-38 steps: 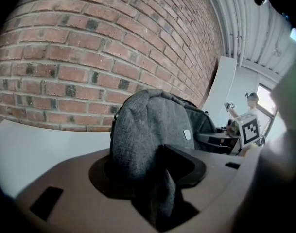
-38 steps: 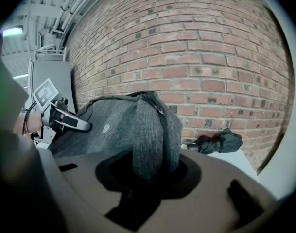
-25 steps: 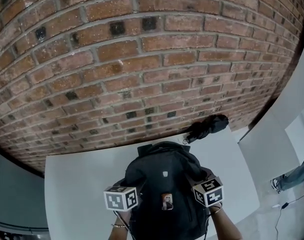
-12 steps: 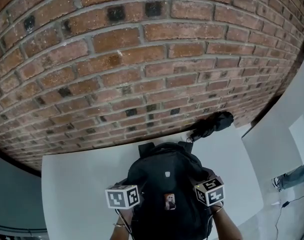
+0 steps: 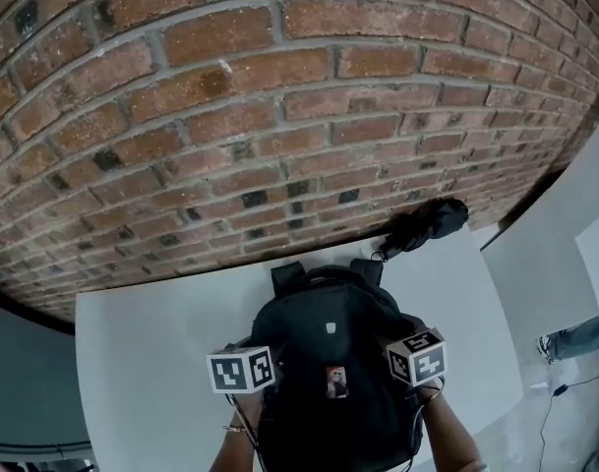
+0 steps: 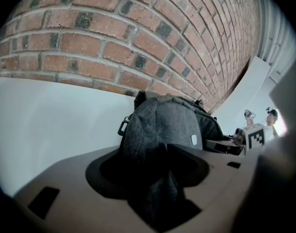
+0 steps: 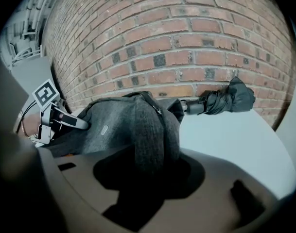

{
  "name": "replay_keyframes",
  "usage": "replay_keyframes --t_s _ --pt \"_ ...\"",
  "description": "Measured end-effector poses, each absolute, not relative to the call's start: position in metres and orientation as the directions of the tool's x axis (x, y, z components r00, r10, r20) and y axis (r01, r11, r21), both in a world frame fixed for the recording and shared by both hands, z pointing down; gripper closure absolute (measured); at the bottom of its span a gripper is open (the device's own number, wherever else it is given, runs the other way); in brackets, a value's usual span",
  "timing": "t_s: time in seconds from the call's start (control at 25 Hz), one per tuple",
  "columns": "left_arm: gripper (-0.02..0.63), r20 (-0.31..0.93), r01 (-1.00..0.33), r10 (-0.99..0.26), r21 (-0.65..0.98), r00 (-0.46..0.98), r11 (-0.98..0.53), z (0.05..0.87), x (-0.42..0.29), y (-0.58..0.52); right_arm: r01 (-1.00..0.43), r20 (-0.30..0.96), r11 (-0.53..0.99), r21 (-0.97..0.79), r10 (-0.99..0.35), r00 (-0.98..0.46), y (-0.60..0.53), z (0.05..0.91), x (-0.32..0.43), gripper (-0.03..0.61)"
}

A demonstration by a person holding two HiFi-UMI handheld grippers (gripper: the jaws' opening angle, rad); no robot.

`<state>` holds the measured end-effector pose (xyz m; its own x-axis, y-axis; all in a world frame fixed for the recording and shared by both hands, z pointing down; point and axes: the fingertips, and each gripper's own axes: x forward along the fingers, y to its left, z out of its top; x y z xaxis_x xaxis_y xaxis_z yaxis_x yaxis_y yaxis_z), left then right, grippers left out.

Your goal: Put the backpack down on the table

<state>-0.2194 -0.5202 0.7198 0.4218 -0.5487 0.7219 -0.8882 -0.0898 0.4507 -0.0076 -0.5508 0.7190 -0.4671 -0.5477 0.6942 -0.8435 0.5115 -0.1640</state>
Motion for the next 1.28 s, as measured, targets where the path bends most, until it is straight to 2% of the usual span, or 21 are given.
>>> replay_keyframes --t_s 0.4,0.64,0.88,1.28 --pt "0.331 0.719 -0.883 -0.557 0.467 0.415 -0.055 0.731 -0.224 -0.522 -0.857 0.712 0.48 -0.188 -0.535 -0.455 -0.554 0.724 -0.002 0.387" --pt "0.316 0.623 -0.829 -0.618 0.553 0.48 -0.086 0.702 -0.226 -0.52 -0.855 0.719 0.49 -0.169 -0.532 -0.447 -0.55 0.718 0.004 0.339" --pt "0.293 0.635 -0.859 -0.627 0.5 0.451 -0.111 0.687 -0.23 -0.51 -0.851 0.722 0.508 -0.134 -0.538 -0.435 -0.538 0.708 0.016 0.336" --pt "0.293 0.606 -0.899 -0.712 0.431 0.354 -0.08 0.632 -0.247 -0.482 -0.863 0.597 0.478 -0.163 -0.648 -0.472 -0.518 0.643 0.031 0.336"
